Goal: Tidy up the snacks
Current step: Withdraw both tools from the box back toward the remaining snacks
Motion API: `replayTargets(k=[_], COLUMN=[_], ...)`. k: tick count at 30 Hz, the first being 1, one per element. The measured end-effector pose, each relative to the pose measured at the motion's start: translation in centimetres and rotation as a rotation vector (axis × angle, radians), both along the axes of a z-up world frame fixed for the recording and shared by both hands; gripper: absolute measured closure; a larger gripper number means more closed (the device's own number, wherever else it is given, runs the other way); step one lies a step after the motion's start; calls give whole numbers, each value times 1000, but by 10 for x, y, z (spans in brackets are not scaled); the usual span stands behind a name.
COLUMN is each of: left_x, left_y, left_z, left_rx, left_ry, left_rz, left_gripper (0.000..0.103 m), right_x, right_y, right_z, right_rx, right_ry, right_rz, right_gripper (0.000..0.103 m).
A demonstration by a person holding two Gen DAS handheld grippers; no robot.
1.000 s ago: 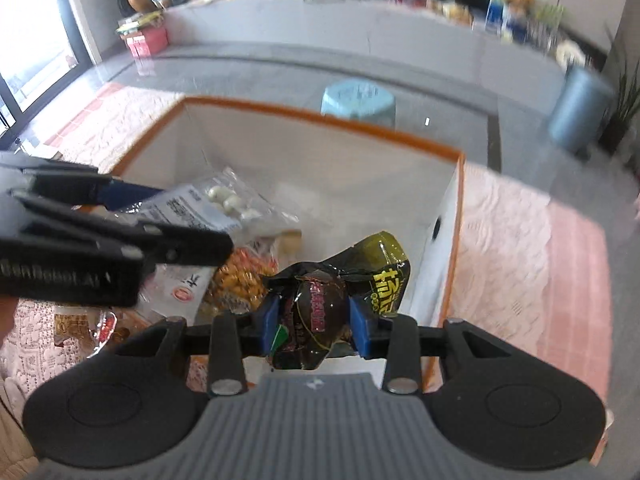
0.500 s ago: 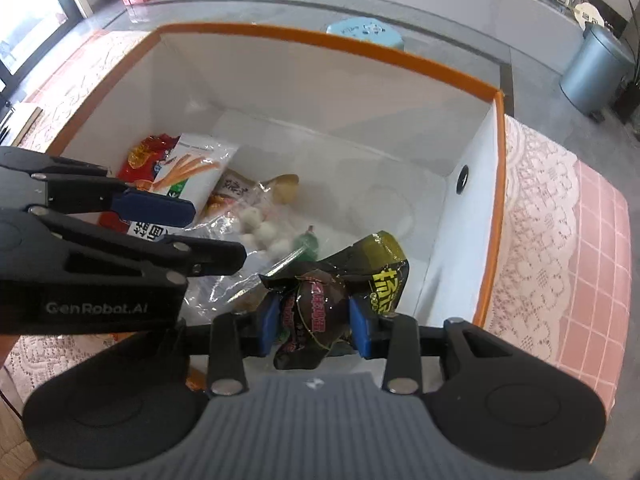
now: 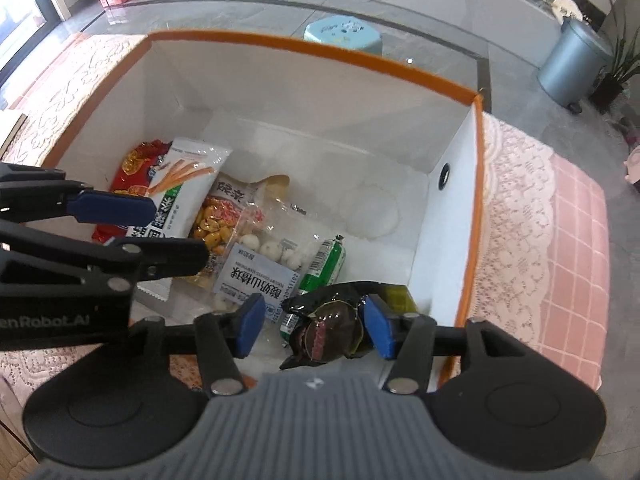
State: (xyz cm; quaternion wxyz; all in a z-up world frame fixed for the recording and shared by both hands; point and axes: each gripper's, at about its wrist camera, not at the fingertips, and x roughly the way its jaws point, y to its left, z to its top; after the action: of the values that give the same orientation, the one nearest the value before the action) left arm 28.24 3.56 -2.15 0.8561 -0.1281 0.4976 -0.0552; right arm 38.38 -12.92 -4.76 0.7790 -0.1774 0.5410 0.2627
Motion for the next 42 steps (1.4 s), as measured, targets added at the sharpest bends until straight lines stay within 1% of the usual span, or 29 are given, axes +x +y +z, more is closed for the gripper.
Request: replayTargets(k=[3,5,12,17,22,25,26,27,30,33,35,37,40,42], left_x=[-9,-19,-60,-95,-134,-155,-162,-167,-174,-180,-186,-190,-188,-187], left_y=[-2,-4,-8,-13,-20,-24,-24,-26,-35,-48,-58,-67,-81,-86], left_z=[13,24,63,86,94,88,85,80,62,43,29,16,0,-5], left_rx=[12,15,-11,-22,3,3,-22,-44,-73,-62,-47,-27,37,71], left_ry=[-12,-31,-88,-126,-199,-256,-290,-307,-307,-301,-301,-283,-217,-189], left_rz=[11,13,24,29,25,21,6,-12,-49,-61,-64,-75,-97,-95], left_gripper=[40,40,36,36,34,34,31,30,30,30,30,30,30,30], right_x=[-9,-18,-54,-91,-142,-182,-194,-207,-246,-285,-301,-310,-315,-315], right_y=[-5,-10,-27,-36,-53,-66,-71,-76,-89,-102,-111,-120,-130,-133], right_z=[14,26,64,83,93,93,92,91,85,75,69,60,50,43], right_rx=[16,32,109,147,202,226,230,238,246,200,189,186,213,226], right_ry=[-24,-44,-93,-122,-184,-269,-294,-318,-396,-518,-562,-563,-538,-524], right_rz=[-22,-40,-105,-129,-177,-214,-227,-238,-267,-300,-320,-350,-386,-401], right_gripper=[47,43,37,34,34,31,31,31,31,30,26,26,26,26])
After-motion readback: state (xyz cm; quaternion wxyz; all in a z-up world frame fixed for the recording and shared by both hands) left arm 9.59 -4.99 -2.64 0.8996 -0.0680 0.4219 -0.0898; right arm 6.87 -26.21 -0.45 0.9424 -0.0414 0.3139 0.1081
